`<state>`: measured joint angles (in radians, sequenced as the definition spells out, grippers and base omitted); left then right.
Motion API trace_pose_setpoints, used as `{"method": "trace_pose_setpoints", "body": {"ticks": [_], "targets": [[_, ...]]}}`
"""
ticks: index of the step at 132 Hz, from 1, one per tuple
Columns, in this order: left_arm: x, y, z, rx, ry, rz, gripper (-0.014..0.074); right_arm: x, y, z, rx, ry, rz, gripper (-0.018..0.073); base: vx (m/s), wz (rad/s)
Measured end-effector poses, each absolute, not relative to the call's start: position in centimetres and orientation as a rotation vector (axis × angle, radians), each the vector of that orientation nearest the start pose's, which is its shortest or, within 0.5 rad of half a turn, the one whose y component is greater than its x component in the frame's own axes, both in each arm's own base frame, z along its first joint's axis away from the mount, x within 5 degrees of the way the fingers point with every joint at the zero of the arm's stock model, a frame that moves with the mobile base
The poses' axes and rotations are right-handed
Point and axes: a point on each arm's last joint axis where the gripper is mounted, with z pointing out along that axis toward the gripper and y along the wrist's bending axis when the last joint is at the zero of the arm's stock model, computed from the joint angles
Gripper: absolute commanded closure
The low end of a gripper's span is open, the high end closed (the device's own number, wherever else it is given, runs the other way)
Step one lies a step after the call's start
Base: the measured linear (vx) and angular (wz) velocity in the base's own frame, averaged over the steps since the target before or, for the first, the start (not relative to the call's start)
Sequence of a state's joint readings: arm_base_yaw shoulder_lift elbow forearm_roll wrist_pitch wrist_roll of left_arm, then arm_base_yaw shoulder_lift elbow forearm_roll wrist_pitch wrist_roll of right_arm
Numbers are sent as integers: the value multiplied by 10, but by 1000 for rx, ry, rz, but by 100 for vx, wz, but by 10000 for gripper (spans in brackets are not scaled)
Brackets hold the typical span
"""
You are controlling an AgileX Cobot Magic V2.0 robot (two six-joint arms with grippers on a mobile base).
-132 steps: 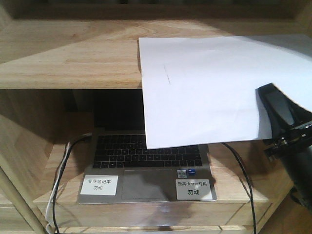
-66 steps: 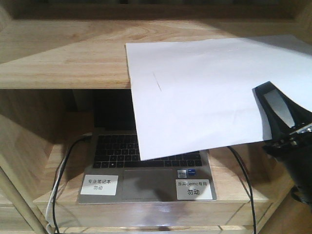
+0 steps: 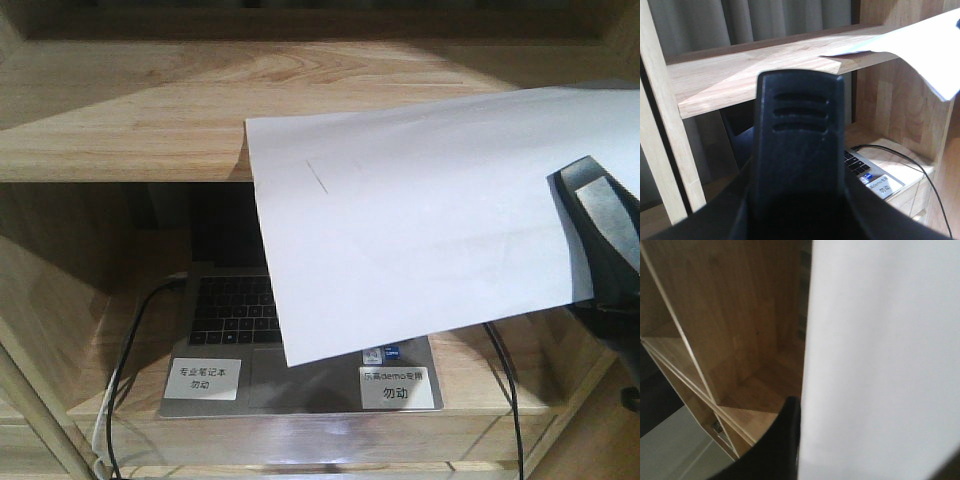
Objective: Grab stapler and paper to desk for stapling
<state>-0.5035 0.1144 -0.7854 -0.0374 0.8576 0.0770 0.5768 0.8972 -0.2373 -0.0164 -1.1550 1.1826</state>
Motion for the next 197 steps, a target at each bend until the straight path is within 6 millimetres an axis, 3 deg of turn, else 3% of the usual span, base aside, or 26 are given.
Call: {"method": "trace_pose_setpoints", "body": {"ticks": [38,64,131,197], "targets": [[-18,7,373,482,1612,-364,603,119,79,308,291,1017,1607,565,0,0],[-18,7,373,482,1612,-364,603,112,60,319,289,910,1541,565,0,0],[-18,7,373,482,1612,-364,603,54,27,342,212,710,1488,565,0,0],[-18,7,373,482,1612,-364,603,8,28,338,121,707,1467,565,0,0]]}}
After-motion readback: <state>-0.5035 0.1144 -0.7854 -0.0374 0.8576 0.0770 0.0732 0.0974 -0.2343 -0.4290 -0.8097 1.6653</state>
